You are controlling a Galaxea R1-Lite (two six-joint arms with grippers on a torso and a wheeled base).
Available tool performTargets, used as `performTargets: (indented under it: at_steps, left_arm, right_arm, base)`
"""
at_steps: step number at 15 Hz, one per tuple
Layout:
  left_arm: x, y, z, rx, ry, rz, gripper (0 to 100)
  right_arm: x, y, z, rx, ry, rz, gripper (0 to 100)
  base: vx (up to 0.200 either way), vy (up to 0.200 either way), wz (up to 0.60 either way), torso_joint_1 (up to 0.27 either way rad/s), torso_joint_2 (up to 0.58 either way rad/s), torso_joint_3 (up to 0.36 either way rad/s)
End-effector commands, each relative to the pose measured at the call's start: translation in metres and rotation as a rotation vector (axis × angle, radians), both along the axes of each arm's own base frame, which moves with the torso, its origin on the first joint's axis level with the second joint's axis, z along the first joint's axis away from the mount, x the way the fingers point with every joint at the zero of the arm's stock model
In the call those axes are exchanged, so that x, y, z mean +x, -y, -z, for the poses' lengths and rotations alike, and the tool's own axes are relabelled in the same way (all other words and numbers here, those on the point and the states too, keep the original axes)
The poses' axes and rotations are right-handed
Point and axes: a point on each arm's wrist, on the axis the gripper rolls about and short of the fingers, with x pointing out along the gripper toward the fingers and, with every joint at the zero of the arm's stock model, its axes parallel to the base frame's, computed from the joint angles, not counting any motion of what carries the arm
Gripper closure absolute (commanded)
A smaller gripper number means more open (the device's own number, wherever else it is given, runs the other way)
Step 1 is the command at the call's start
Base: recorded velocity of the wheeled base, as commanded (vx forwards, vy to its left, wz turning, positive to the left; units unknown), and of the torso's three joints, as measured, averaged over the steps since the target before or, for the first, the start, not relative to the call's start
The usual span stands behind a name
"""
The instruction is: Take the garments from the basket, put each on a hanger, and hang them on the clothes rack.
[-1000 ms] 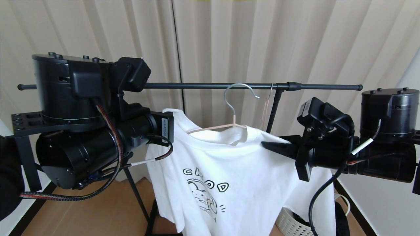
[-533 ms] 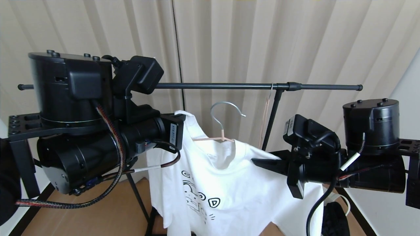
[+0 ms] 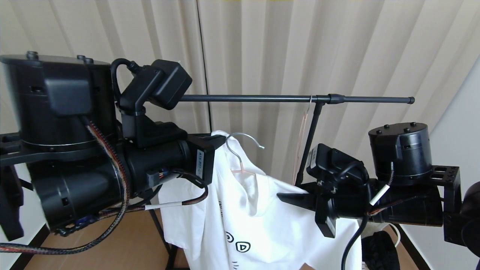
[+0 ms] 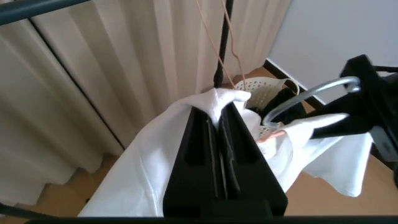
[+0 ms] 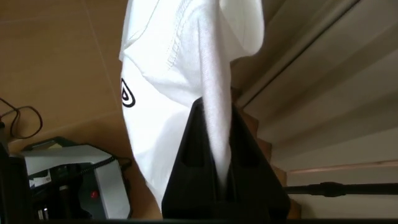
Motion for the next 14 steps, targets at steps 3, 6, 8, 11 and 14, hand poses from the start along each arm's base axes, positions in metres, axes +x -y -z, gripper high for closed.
performTargets:
  at_steps: [3,6,8,11,14]
  left_arm:
    - [-0.012,-0.01,-0.005,-0.021,0.012,0.024,100]
    - [-0.015,-0.012,-0.005,-0.025,0.013,0.036,100]
    - [-0.015,-0.014,-0.004,-0.024,0.012,0.027,100]
    - [-0.015,-0.014,-0.003,-0.02,0.011,0.024,100]
    - [-0.013,-0.013,-0.002,-0.015,0.008,0.018,100]
  right_arm:
    - [0.005,-0.006,0.002,0.024,-0.035,0.016,100]
    - [0.01,-0.016,0.004,0.094,-0.049,0.037,100]
    - [0.012,-0.017,-0.001,0.147,-0.035,0.051,100]
    - [0.012,-0.018,-0.01,0.225,-0.039,0.076,100]
    - [0.014,-0.018,-0.013,0.264,-0.021,0.083,100]
  base:
    - [0.0,0.0,0.0,0.0,0.0,0.0]
    - [0.0,0.0,0.0,0.0,0.0,0.0]
    - [0.0,0.0,0.0,0.0,0.0,0.0]
    - [0.0,0.0,0.0,0.0,0.0,0.0]
    - [0.0,0.0,0.0,0.0,0.0,0.0]
